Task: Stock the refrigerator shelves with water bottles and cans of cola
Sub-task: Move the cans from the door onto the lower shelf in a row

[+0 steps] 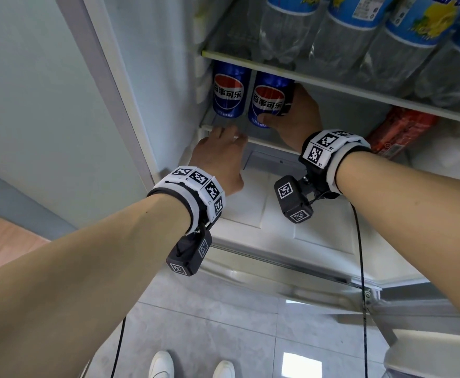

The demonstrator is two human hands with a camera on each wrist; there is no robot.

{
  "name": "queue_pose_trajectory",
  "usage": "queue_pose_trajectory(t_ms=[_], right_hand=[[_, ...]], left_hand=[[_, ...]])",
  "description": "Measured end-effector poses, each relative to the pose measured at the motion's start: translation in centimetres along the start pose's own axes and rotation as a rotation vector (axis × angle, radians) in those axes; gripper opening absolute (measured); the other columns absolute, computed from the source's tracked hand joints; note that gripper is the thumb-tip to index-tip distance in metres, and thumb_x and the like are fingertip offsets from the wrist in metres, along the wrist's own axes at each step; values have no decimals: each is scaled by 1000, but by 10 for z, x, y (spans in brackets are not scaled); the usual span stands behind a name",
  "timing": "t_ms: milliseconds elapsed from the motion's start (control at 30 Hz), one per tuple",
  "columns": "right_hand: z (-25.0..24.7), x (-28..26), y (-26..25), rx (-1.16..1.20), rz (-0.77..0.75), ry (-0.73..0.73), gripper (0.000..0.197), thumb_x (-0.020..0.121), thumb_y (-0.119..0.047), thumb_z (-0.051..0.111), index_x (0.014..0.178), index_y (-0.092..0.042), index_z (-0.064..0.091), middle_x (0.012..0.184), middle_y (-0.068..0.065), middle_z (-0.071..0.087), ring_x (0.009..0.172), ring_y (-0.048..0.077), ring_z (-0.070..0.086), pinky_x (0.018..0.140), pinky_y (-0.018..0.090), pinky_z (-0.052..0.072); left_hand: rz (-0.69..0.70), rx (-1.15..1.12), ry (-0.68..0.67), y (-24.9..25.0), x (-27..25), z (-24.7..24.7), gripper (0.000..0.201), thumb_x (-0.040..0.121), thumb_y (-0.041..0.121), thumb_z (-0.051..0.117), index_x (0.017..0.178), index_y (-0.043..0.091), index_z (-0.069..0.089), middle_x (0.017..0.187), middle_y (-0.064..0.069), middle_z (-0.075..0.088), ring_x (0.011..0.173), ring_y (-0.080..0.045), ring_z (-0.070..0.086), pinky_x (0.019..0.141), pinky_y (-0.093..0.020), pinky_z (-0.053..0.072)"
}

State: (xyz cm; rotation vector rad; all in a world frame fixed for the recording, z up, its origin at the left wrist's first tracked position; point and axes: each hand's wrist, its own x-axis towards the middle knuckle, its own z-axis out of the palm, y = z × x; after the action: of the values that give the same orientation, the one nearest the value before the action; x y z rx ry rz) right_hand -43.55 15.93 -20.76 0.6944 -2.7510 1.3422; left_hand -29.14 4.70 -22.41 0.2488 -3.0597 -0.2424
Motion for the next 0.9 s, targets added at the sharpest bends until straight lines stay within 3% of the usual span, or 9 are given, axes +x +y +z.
queue_pose_trajectory(t_ms=[267,433,567,667,800,900], right_hand=[[1,-2,0,-18,-1,3,72,75,-24,85,135,-7,49,134,7,61,120,21,60,101,36,51],[1,-4,0,-2,-11,-22,69,78,-19,82,136,-6,47,135,8,60,121,19,59,100,27,48],[1,-5,-1,-10,-10,-27,69,79,-19,81,137,-5,47,135,8,60,122,21,58,101,30,49],[0,-12,-3,-50,-11,-50,69,81,-22,79,139,-5,45,138,9,57,125,22,55,99,26,44],[-7,-29,-2,-164,94,-21,66,91,-24,66,148,-9,37,150,10,45,136,24,45,103,25,36],[-16,-49,-3,-230,116,-5,50,97,-18,55,143,-6,43,144,13,49,129,27,50,96,23,36]], left_hand=[[3,4,-25,-2,0,0,79,73,12,69,146,17,39,145,0,35,134,-24,33,90,-34,42],[-1,5,-17,-1,-2,1,80,71,12,70,145,17,39,145,0,35,134,-24,33,90,-35,43],[-9,1,-42,0,-2,0,82,72,13,70,146,17,36,147,0,33,135,-23,31,94,-35,43],[-18,16,-64,2,-3,0,85,73,16,70,149,18,31,149,0,29,137,-22,29,96,-34,41],[-18,24,-109,4,-3,-3,90,71,19,70,150,17,26,150,-1,27,139,-23,28,94,-33,41],[-31,-8,-144,7,-7,-8,87,75,18,67,151,15,24,151,-5,26,140,-26,27,106,-37,38]])
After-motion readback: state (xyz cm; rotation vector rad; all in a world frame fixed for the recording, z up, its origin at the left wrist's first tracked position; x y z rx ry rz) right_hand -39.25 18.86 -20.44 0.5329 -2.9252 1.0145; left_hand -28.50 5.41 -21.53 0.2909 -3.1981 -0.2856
